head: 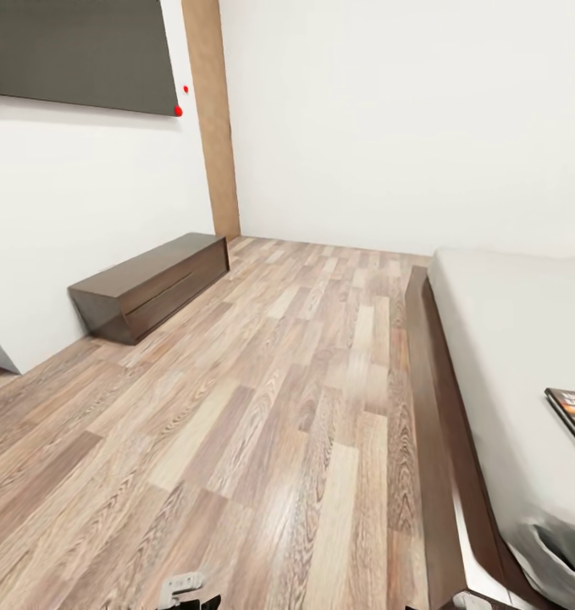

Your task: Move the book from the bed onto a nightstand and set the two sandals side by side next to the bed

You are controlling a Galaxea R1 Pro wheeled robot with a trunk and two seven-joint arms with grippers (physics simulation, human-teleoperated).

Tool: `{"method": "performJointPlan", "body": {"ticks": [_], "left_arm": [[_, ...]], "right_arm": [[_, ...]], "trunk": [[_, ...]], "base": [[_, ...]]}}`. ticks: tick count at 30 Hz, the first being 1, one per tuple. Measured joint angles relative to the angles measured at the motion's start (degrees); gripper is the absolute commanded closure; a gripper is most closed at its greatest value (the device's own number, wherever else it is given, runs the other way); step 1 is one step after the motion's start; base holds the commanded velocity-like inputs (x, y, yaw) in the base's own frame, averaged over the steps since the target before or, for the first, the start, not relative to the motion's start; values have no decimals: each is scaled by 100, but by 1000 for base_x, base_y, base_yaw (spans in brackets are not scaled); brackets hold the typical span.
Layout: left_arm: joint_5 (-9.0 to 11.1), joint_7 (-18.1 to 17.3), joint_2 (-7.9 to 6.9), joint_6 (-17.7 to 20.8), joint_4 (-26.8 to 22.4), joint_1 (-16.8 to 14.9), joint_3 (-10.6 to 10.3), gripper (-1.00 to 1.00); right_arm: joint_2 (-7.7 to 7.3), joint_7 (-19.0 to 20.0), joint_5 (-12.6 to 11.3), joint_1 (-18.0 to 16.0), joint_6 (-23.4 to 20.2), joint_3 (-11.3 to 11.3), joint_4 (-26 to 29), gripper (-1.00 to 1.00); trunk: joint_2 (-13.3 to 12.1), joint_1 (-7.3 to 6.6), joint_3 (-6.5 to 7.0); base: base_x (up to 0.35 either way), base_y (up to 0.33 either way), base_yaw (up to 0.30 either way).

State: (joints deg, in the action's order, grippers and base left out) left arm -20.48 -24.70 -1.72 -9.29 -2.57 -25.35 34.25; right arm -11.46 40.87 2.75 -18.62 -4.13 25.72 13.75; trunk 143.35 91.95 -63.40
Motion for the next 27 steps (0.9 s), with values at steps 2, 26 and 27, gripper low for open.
{"method": "performJointPlan", "body": {"ticks": [2, 26, 27], "left_arm": [[0, 0, 0, -2, 2, 0, 0, -100], [0, 1, 6, -5, 14, -1, 0, -100], [2, 1, 6, -5, 14, -1, 0, -100]], "right_arm": [[0, 1, 0, 43, 2, -1, 3, -100], [1, 4, -20, -103, 56, -18, 6, -100], [1, 3, -20, -102, 56, -18, 6, -100]], "trunk": [[0, 0, -1], [0, 0, 0], [0, 0, 0]], "base": [[0, 0, 289], [0, 0, 291], [0, 0, 292]]}}
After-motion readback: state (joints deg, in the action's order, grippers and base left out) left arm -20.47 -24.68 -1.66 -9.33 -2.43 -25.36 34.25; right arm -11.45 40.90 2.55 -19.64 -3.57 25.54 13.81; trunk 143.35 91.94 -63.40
